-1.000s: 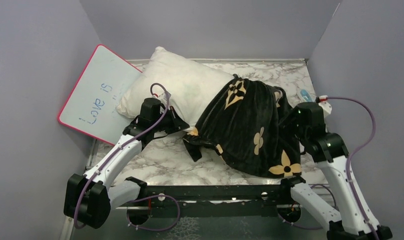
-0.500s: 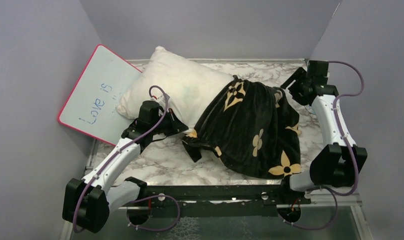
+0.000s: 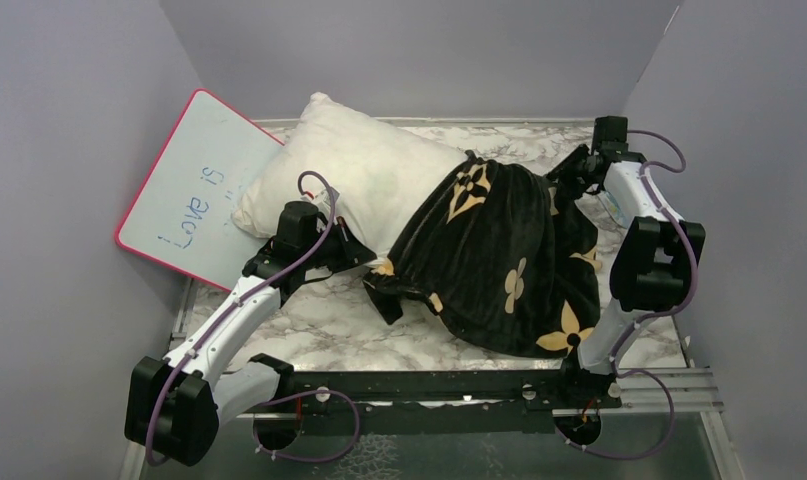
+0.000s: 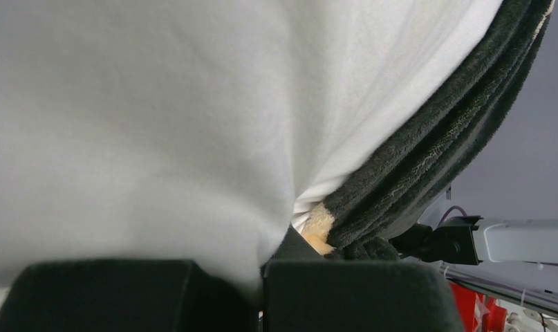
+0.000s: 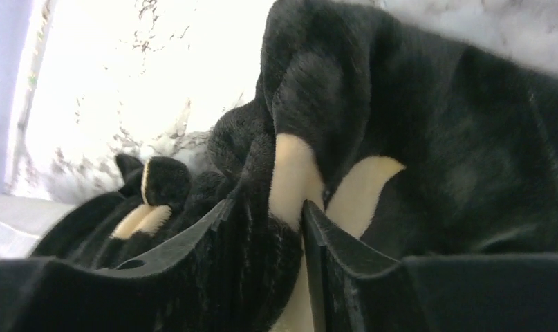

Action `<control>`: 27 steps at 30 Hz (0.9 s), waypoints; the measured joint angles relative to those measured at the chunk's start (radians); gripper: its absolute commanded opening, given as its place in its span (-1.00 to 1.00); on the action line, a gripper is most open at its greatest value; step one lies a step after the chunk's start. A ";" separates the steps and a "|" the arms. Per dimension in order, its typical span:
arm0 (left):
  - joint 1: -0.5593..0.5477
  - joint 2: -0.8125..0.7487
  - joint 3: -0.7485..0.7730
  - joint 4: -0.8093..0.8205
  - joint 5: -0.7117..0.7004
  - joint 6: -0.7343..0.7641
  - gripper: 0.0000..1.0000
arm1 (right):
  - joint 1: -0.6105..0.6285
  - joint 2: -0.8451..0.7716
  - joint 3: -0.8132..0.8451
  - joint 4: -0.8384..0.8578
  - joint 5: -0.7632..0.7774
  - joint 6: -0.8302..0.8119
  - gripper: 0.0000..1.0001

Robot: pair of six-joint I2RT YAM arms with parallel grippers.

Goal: Remove the pillowcase from the pillow
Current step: Remove the pillow from the pillowcase.

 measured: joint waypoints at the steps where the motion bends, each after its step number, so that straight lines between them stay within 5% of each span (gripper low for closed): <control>1: 0.000 0.000 0.000 0.000 0.000 0.000 -1.00 | 0.000 0.002 -0.006 0.000 0.002 0.007 -0.47; 5: 0.000 0.000 0.000 0.000 0.000 0.000 -1.00 | -0.010 -0.021 -0.039 0.007 0.023 0.021 -0.84; 9: 0.001 0.000 0.000 0.000 0.000 -0.002 -1.00 | -0.045 -0.044 -0.050 -0.011 0.114 0.012 -0.93; 18: 0.002 0.000 -0.005 0.000 0.000 -0.007 -1.00 | -0.142 -0.132 -0.049 -0.095 0.358 -0.026 -0.94; 24: 0.001 -0.002 -0.010 -0.002 0.007 -0.010 -1.00 | -0.238 -0.240 -0.082 -0.134 0.367 -0.034 -0.90; 27: 0.000 -0.002 -0.014 -0.002 0.016 -0.015 -1.00 | -0.283 -0.268 -0.089 -0.155 0.352 -0.050 -0.72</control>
